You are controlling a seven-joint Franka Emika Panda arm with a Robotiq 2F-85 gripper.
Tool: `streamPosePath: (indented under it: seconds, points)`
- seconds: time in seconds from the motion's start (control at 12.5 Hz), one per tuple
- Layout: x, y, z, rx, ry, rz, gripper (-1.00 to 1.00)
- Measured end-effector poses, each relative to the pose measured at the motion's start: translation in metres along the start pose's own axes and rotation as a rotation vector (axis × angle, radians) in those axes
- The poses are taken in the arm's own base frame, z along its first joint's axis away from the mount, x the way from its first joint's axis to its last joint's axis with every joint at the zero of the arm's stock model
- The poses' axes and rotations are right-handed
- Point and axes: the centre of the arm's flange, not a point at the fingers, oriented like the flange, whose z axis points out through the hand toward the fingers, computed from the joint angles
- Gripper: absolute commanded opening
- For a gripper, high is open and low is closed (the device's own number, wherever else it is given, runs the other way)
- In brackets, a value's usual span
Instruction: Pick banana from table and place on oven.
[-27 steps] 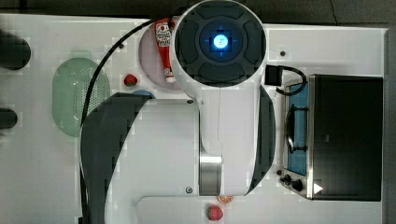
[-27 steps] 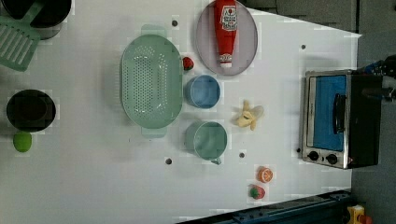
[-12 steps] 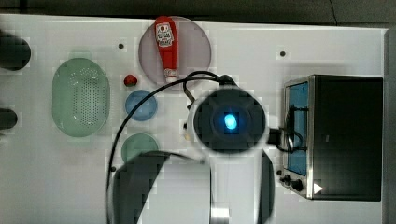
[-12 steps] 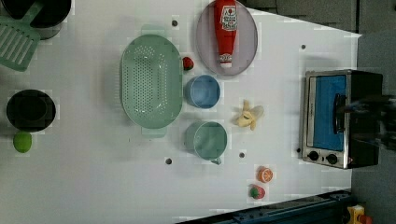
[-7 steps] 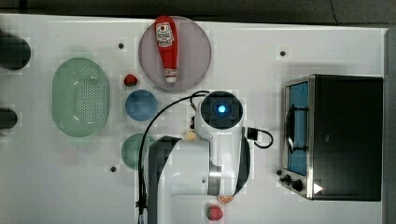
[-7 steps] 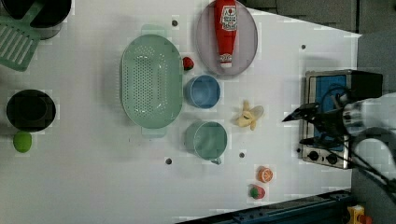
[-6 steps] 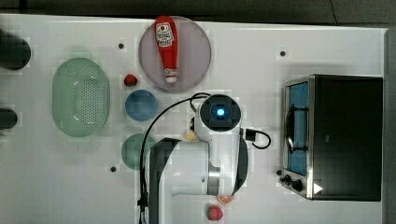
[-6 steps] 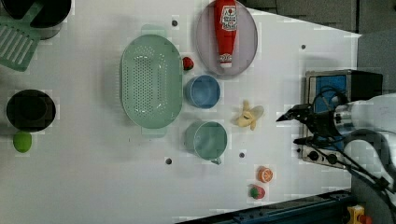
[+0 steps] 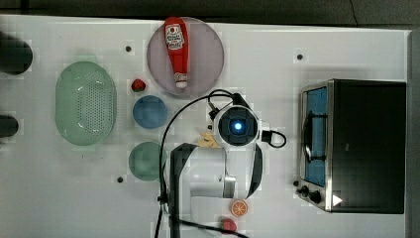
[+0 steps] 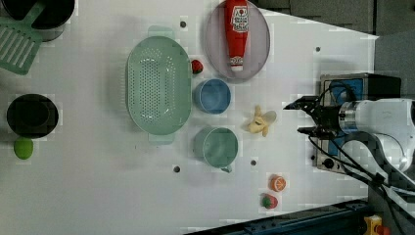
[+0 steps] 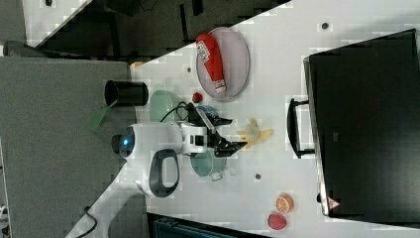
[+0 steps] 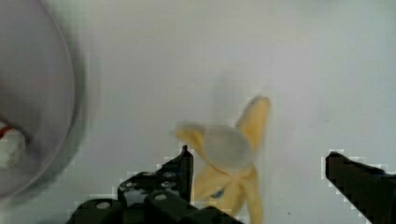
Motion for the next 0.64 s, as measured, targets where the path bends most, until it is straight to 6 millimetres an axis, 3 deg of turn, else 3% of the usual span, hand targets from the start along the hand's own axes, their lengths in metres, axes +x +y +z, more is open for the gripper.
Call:
streamPosePath:
  seconds: [0.48,0.56,0.64]
  points:
    - [-0.037,-0.01,0.09,-0.08,-0.084,-0.051,1.0]
    - [-0.045,-0.011,0.102,-0.091,-0.093,-0.071,0.92]
    - [-0.05,-0.011,0.112,-0.101,-0.106,-0.068,0.68]
